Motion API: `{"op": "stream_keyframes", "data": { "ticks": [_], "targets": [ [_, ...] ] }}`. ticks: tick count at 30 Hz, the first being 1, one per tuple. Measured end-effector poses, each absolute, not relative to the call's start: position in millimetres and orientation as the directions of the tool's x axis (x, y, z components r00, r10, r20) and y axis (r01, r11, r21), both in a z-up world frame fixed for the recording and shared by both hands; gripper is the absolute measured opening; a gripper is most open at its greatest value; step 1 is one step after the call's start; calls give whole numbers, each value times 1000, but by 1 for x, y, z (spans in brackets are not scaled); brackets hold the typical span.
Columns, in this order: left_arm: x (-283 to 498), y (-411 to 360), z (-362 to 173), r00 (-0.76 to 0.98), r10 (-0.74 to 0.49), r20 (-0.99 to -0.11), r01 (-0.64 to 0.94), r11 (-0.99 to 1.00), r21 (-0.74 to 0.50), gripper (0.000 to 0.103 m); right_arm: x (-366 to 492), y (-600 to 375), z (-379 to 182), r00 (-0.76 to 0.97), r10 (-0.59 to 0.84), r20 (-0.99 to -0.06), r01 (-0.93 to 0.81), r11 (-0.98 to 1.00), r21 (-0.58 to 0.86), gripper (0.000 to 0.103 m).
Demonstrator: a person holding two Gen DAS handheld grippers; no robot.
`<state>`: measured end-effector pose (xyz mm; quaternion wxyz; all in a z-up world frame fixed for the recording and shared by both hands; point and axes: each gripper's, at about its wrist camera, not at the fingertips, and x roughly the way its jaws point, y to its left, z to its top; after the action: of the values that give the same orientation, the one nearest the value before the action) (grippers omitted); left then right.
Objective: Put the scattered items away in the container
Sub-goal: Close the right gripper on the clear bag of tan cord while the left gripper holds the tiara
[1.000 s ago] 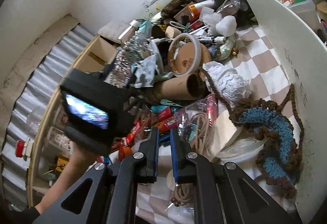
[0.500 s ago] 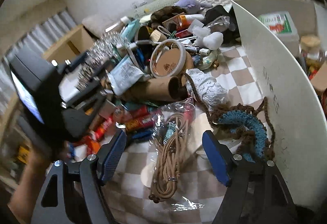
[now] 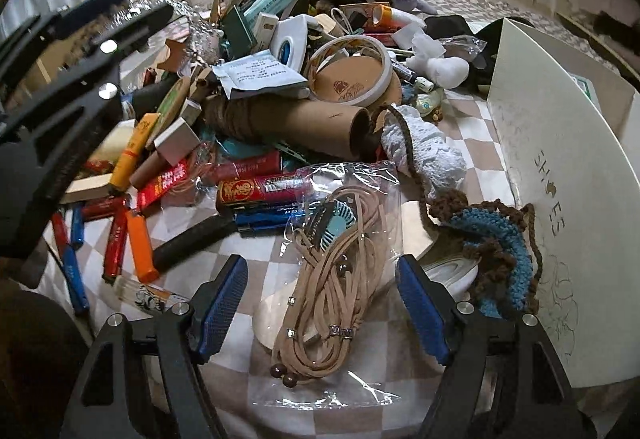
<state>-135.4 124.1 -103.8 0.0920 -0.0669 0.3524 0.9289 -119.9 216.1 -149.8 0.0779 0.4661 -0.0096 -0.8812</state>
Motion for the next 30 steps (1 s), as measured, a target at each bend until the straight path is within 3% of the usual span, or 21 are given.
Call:
{"op": "stream_keyframes", "data": {
  "ticks": [1, 2, 7, 11, 13, 14, 17, 21, 24, 30],
  "targets": [
    [-133, 125, -103, -977, 124, -176, -210, -729, 652, 23, -119, 214, -150, -553, -138, -822, 129, -989, 79, 62],
    [-132, 125, -102, -979, 124, -163, -202, -721, 662, 23, -119, 214, -150, -550, -139, -823, 130, -988, 80, 38],
    [-126, 125, -98, -980, 135, -145, -198, -701, 685, 23, -123, 231, -154, -516, -249, -819, 107, -968, 227, 22],
    [-128, 118, -100, -970, 124, -207, -235, -683, 691, 27, -118, 231, -151, -520, -291, -803, 132, -956, 261, 15],
    [-129, 112, -99, -961, 114, -252, -260, -679, 686, 78, -115, 229, -149, -518, -325, -791, 159, -946, 283, 13],
    [-129, 109, -99, -955, 111, -276, -276, -680, 680, 84, -114, 228, -148, -516, -343, -785, 173, -939, 296, 12],
    [-134, 97, -99, -903, 115, -414, -367, -706, 606, 85, -113, 228, -146, -496, -399, -771, 190, -916, 352, 12],
    [-146, 72, -106, -759, 164, -630, -479, -797, 369, 85, -111, 227, -150, -452, -473, -756, 196, -880, 433, 12],
    [-152, 60, -115, -694, 192, -693, -479, -843, 246, 81, -108, 225, -154, -412, -530, -741, 191, -845, 499, 12],
    [-139, 69, -130, -638, 269, -722, -535, -828, 165, 72, -92, 221, -151, -430, -533, -728, 183, -842, 508, 15]
  ]
}}
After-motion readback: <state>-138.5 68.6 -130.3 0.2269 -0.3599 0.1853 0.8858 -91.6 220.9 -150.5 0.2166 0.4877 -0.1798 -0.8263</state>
